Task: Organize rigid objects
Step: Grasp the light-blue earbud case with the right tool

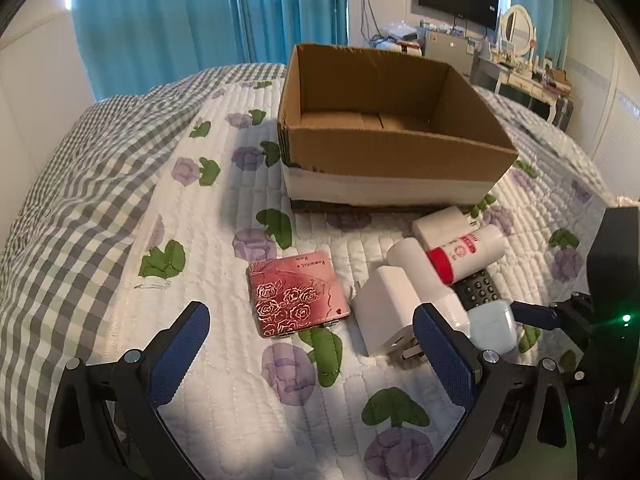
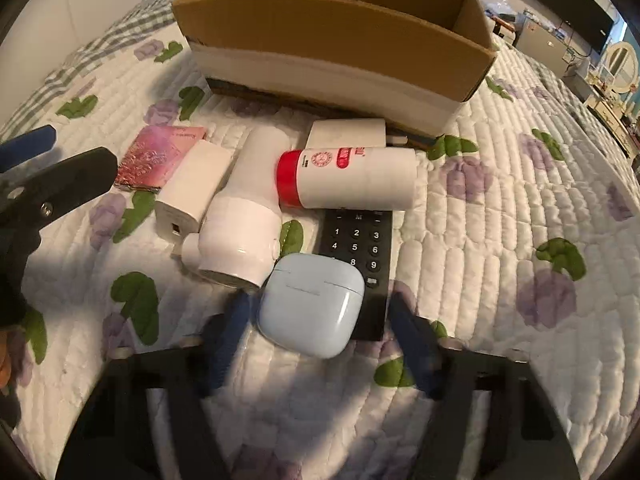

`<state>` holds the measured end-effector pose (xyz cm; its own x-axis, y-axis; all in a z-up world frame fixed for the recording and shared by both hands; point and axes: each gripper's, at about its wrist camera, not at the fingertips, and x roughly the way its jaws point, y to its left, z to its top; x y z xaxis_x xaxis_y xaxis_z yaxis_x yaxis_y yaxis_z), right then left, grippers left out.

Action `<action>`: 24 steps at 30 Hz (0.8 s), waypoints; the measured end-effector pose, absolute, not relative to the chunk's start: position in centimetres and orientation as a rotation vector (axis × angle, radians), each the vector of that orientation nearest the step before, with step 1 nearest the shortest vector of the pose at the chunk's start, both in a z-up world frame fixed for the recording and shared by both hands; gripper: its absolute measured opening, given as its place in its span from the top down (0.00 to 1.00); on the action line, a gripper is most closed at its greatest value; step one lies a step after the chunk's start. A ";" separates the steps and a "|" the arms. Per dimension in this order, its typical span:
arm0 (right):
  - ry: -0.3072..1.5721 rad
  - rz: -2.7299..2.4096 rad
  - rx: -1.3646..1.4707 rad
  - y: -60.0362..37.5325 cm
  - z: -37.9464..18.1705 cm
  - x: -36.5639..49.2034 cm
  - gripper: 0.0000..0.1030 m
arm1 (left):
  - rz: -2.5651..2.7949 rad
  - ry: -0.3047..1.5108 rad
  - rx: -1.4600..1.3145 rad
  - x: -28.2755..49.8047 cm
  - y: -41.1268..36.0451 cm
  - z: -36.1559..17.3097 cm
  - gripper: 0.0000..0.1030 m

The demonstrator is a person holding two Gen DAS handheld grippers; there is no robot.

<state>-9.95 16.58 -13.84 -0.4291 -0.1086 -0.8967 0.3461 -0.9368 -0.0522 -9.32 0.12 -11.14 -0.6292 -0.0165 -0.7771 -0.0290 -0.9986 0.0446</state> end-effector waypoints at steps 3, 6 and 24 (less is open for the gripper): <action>0.307 -2.432 1.449 17.0 -12.6 -9.7 0.49 | 2.810 0.093 -1.373 -9.6 0.3 -11.6 0.00; 0.267 -2.472 1.390 18.1 -10.7 -9.7 0.49 | 2.779 0.102 -1.424 -10.2 0.8 -12.3 0.00; 0.177 -2.520 1.292 20.3 -8.0 -9.3 0.49 | 2.768 0.207 -1.486 -11.7 2.4 -14.0 0.09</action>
<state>-9.33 20.29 -7.99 -0.5487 -0.2103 -0.8091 0.3215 -0.9465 0.0280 -11.67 2.42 -13.95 -0.5543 -0.0686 -0.8295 -0.0558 -0.9913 0.1193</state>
